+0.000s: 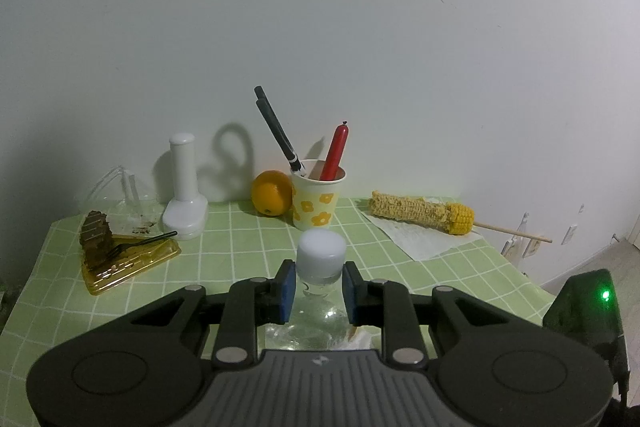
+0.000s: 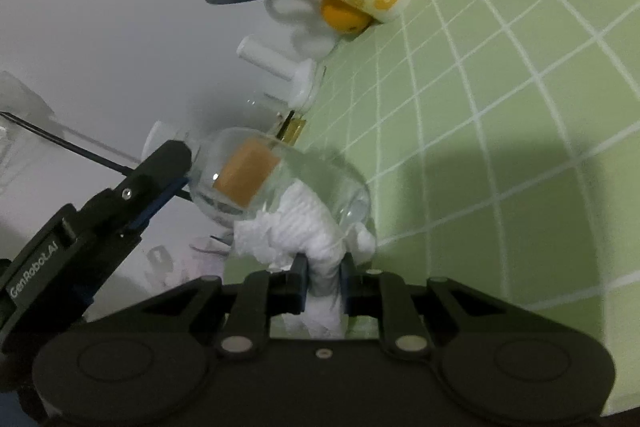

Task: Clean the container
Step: 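Wipe the bottle's label side with the towel in the right gripper, then wipe the bottle's cap and neck with the towel in the right gripper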

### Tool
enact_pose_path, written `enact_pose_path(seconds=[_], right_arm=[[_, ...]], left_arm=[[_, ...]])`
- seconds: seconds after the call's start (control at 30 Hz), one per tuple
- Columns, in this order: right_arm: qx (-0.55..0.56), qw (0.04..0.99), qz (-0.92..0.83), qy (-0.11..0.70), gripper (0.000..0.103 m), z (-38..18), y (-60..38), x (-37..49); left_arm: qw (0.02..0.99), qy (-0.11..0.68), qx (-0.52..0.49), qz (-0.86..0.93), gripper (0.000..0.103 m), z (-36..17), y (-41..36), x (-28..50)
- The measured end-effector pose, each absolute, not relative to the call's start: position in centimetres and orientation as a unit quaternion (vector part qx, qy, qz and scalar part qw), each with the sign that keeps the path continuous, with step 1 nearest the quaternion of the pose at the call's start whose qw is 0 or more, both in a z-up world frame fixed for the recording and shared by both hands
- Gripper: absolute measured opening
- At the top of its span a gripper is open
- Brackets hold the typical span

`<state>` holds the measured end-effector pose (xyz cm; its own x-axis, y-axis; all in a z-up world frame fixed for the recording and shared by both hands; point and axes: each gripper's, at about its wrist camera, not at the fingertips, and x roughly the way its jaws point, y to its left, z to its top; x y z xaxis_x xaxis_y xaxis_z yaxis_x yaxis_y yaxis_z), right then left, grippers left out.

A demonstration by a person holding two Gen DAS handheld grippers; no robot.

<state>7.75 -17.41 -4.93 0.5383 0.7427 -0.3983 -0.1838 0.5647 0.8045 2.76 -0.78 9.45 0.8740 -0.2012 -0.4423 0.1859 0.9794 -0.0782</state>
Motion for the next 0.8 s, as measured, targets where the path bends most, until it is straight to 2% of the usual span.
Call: enact_pose_path(seconds=[0.53,0.6,0.63,0.67,0.8], right_arm=[[0.344,0.849,0.217,0.339,0.016,-3.5,-18.9,9.3],[0.343,0.856,0.205,0.327,0.017,-3.1,-19.5,9.2],[0.341,0.861,0.201,0.318,0.017,-2.6,-19.8,9.1],[0.339,0.866,0.198,0.31,0.017,-2.1,-20.2,8.9],[0.3,0.889,0.206,0.278,0.017,0.6,-20.4,8.5]], left_arm=[[0.97,0.223,-0.008,-0.101,0.029,9.3,-0.8,2.7],[0.97,0.221,-0.008,-0.103,0.043,9.0,-0.7,2.5],[0.971,0.218,-0.006,-0.102,0.06,8.7,-0.6,2.3],[0.972,0.212,0.0,-0.102,0.071,8.5,-0.7,2.1],[0.971,0.215,0.03,-0.103,0.072,7.1,-1.2,2.1]])
